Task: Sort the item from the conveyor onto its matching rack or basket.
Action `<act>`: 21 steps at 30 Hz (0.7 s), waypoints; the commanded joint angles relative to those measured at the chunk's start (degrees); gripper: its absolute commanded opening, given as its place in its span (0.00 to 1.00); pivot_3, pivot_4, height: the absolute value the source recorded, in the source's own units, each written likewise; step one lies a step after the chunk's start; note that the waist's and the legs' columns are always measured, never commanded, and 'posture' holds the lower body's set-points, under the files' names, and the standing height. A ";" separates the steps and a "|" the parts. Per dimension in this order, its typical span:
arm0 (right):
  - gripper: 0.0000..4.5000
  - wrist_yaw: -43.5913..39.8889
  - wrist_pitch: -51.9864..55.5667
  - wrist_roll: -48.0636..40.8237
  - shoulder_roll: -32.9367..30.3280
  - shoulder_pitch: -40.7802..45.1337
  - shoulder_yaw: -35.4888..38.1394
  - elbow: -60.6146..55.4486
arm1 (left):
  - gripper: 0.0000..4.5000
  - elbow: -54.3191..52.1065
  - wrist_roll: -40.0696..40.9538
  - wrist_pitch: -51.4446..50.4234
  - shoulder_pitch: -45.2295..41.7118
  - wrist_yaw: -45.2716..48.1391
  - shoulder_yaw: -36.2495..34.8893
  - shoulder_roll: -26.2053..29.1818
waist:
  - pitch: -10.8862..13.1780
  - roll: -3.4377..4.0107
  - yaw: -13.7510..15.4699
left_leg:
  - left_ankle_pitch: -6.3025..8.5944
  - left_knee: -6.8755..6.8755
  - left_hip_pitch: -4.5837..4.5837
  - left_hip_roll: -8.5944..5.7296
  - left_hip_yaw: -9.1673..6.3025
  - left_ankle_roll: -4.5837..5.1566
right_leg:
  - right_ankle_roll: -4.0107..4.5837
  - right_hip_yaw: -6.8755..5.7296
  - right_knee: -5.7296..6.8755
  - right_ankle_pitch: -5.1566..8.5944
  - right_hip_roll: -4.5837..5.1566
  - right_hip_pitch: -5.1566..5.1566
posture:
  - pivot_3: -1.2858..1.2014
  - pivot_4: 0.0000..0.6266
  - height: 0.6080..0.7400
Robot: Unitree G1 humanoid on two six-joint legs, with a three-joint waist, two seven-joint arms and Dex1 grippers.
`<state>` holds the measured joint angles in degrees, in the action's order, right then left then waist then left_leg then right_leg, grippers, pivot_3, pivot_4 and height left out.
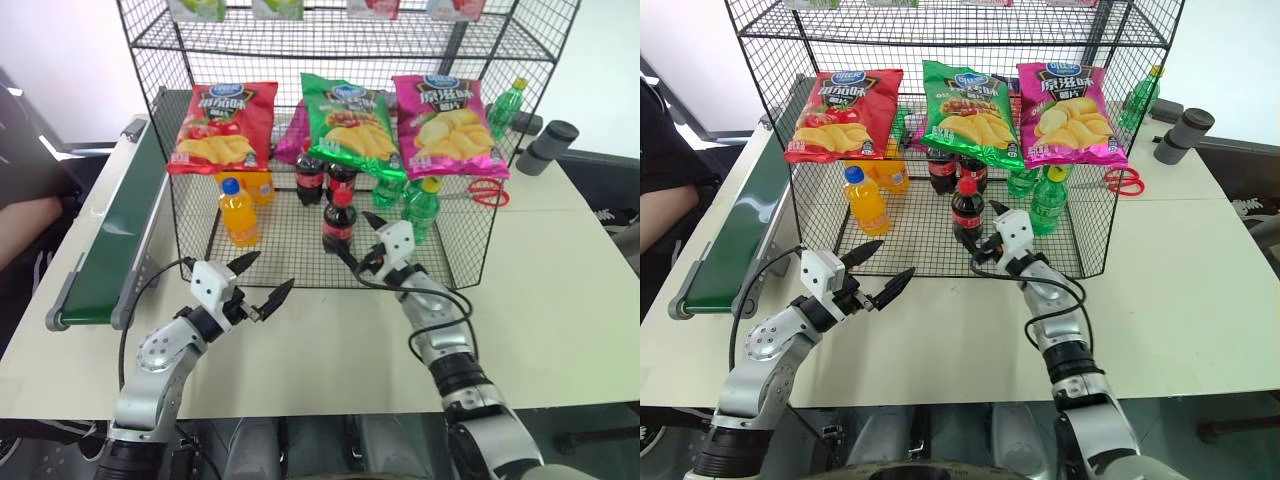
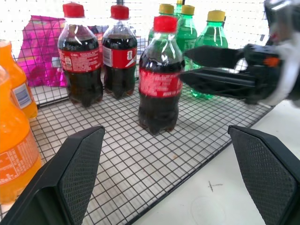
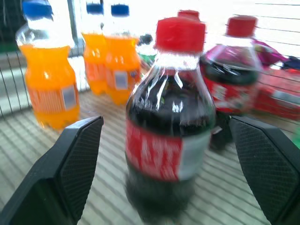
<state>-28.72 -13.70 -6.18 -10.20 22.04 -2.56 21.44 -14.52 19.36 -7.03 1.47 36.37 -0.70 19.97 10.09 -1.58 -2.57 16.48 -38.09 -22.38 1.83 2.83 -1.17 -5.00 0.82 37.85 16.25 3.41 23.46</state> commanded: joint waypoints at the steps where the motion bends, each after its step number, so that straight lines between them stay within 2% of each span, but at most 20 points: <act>1: 0.98 -1.98 3.78 -2.90 -3.98 -3.25 2.60 -9.38 | 1.00 -1.96 0.58 0.05 -0.34 -0.15 -0.12 0.12 | 0.00 0.01 0.14 | 0.00 0.01 0.00 0.00 -0.01 0.00 | 0.00 -0.01 0.01 0.00 -0.01 0.00 | 0.52 0.24 1.00; 7: 0.98 -11.34 15.02 -13.79 -14.29 -12.96 6.84 -26.51 | 1.00 -1.53 0.70 -1.25 -1.02 0.01 -1.63 1.64 | 0.00 0.02 0.63 | 0.00 0.01 -0.02 -0.02 -0.02 0.01 | 0.00 -0.01 -0.10 0.00 0.00 -0.05 | 0.52 0.24 1.00; 12: 0.98 -17.75 22.21 -20.83 -24.25 -21.31 13.06 -35.66 | 1.00 -0.49 0.23 -4.61 -1.38 0.55 -4.52 7.10 | 0.00 0.02 0.94 | 0.01 0.01 0.01 -0.01 -0.03 0.02 | 0.00 -0.02 -0.17 0.00 -0.03 -0.11 | 0.52 0.24 1.00; 17: 0.98 -20.05 25.60 -24.03 -28.94 -26.08 18.84 -37.58 | 1.00 1.92 2.29 -3.48 -0.60 4.71 -9.37 12.08 | 0.00 0.02 1.52 | 0.01 0.01 0.04 0.01 -0.02 0.02 | 0.01 -0.01 -0.19 0.01 -0.10 -0.13 | 0.52 0.24 1.00; 21: 0.98 -19.88 26.29 -23.88 -29.43 -26.69 19.45 -38.39 | 1.00 3.38 2.86 -3.09 -0.53 6.61 -10.72 13.53 | -0.01 0.02 1.86 | 0.01 0.00 0.03 -0.01 -0.01 0.02 | 0.01 -0.01 -0.23 0.01 -0.09 -0.15 | 0.52 0.24 1.00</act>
<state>-48.63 12.58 -29.04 -39.24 -4.78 15.63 -14.23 -10.66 21.23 -11.57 1.05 41.84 -10.33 33.02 10.08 -1.56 -0.71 16.48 -38.09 -22.35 1.82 2.82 -1.14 -4.98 0.80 37.60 16.26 3.32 23.29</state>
